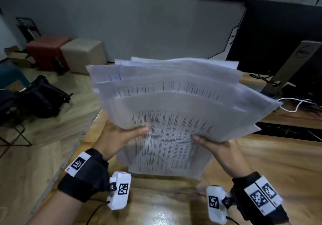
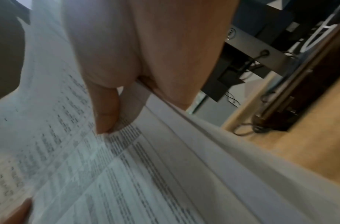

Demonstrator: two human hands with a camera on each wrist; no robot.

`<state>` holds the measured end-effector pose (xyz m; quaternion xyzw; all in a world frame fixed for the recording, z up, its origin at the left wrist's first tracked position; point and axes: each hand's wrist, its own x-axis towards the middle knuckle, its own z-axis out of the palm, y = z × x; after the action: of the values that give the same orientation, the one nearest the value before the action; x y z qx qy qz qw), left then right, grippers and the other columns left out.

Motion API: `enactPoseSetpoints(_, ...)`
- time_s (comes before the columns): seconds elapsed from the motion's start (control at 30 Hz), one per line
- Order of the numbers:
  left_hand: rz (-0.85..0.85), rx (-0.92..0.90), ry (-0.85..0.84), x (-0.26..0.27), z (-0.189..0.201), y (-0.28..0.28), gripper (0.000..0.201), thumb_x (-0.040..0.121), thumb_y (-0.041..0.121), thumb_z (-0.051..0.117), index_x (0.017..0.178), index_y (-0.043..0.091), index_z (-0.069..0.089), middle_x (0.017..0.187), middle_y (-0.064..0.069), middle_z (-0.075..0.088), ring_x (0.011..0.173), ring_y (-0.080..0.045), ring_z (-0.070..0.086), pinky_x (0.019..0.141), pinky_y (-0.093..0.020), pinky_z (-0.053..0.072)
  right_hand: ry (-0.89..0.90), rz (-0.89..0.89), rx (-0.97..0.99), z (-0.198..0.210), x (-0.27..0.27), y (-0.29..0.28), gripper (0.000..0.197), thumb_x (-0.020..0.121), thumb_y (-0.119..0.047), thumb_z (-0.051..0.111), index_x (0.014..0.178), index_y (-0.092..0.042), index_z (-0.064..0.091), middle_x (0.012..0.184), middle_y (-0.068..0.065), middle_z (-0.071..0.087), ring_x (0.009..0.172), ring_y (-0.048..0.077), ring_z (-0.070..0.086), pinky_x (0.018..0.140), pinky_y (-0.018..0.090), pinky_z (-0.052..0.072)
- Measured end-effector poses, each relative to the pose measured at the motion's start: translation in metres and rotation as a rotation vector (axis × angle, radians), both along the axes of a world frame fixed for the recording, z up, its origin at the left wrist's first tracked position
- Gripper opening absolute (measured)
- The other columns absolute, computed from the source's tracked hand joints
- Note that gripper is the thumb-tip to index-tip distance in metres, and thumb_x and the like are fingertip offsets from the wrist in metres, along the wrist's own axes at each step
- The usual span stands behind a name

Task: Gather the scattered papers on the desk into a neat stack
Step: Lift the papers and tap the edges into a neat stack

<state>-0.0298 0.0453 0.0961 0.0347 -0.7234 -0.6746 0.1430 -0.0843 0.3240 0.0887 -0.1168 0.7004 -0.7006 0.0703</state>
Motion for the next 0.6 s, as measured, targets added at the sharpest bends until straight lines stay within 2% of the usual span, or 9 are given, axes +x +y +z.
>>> enactPoseSetpoints(0.13, 0.02, 0.091, 0.002, -0.009, -0.002, -0.003, 0.045, 0.07, -0.004, 0.08, 0.107, 0.018, 0.069, 0.097, 0.013, 0.081, 0.094, -0.004, 0.075, 0.08, -0.018, 0.06, 0.027, 0.005, -0.044, 0.001, -0.004, -0.002, 0.039, 0.076, 0.003, 0.076, 0.11, -0.013, 0.067, 0.101, -0.016, 0.076, 0.097, -0.001, 0.069, 0.075, 0.01, 0.053)
enactPoseSetpoints(0.23, 0.024, 0.076, -0.104, -0.008, -0.028, -0.001, 0.045, 0.071, -0.008, 0.08, 0.107, 0.014, 0.067, 0.087, 0.018, 0.08, 0.085, 0.003, 0.074, 0.071, -0.011, 0.057, -0.073, 0.009, 0.046, -0.027, -0.009, -0.003, 0.039, 0.073, -0.003, 0.08, 0.107, -0.019, 0.068, 0.104, -0.009, 0.077, 0.104, 0.007, 0.068, 0.079, 0.017, 0.056)
enactPoseSetpoints(0.27, 0.002, 0.067, -0.138, -0.007, -0.035, 0.001, 0.044, 0.072, -0.01, 0.079, 0.108, 0.013, 0.067, 0.087, 0.019, 0.08, 0.085, 0.003, 0.074, 0.071, -0.011, 0.058, -0.099, 0.014, 0.074, -0.036, -0.01, -0.004, 0.038, 0.075, -0.002, 0.08, 0.108, -0.018, 0.068, 0.106, -0.006, 0.076, 0.106, 0.011, 0.068, 0.081, 0.019, 0.057)
enactPoseSetpoints(0.33, -0.029, 0.017, -0.169, -0.004, -0.048, 0.001, 0.042, 0.074, -0.012, 0.078, 0.105, 0.015, 0.069, 0.089, 0.019, 0.08, 0.088, 0.002, 0.074, 0.08, -0.017, 0.06, -0.098, 0.02, 0.092, -0.046, -0.008, -0.007, 0.037, 0.079, 0.0, 0.077, 0.112, -0.013, 0.067, 0.108, -0.002, 0.074, 0.108, 0.017, 0.067, 0.079, 0.019, 0.056)
enactPoseSetpoints(0.4, -0.025, -0.011, -0.161, -0.002, -0.048, 0.0, 0.04, 0.074, -0.011, 0.079, 0.1, 0.019, 0.072, 0.091, 0.018, 0.08, 0.09, 0.0, 0.075, 0.083, -0.018, 0.059, -0.091, 0.0, 0.05, -0.044, -0.006, -0.009, 0.036, 0.08, 0.003, 0.074, 0.111, -0.013, 0.066, 0.102, -0.009, 0.075, 0.102, 0.011, 0.069, 0.075, 0.014, 0.055)
enactPoseSetpoints(0.47, 0.006, 0.012, -0.133, -0.002, -0.042, -0.001, 0.038, 0.075, -0.011, 0.077, 0.097, 0.02, 0.072, 0.089, 0.018, 0.08, 0.088, 0.001, 0.075, 0.076, -0.014, 0.059, -0.059, 0.004, -0.015, -0.035, -0.003, -0.007, 0.039, 0.08, 0.005, 0.073, 0.111, -0.016, 0.064, 0.097, -0.014, 0.076, 0.096, 0.001, 0.069, 0.076, 0.014, 0.055)
enactPoseSetpoints(0.53, 0.027, 0.076, -0.091, -0.001, -0.031, -0.004, 0.034, 0.076, -0.011, 0.076, 0.094, 0.018, 0.072, 0.08, 0.019, 0.079, 0.08, 0.004, 0.074, 0.066, -0.009, 0.056, -0.016, 0.06, -0.022, -0.023, -0.003, -0.001, 0.047, 0.076, -0.001, 0.076, 0.118, -0.014, 0.061, 0.107, -0.012, 0.075, 0.102, 0.002, 0.068, 0.084, 0.021, 0.056)
enactPoseSetpoints(0.6, 0.037, 0.1, -0.035, 0.0, -0.016, -0.005, 0.031, 0.076, -0.007, 0.076, 0.094, 0.019, 0.072, 0.08, 0.021, 0.079, 0.08, 0.005, 0.074, 0.067, -0.008, 0.055, -0.041, 0.177, 0.045, -0.015, -0.005, 0.005, 0.057, 0.072, -0.003, 0.079, 0.123, -0.017, 0.059, 0.115, -0.007, 0.073, 0.107, 0.006, 0.068, 0.087, 0.024, 0.057)
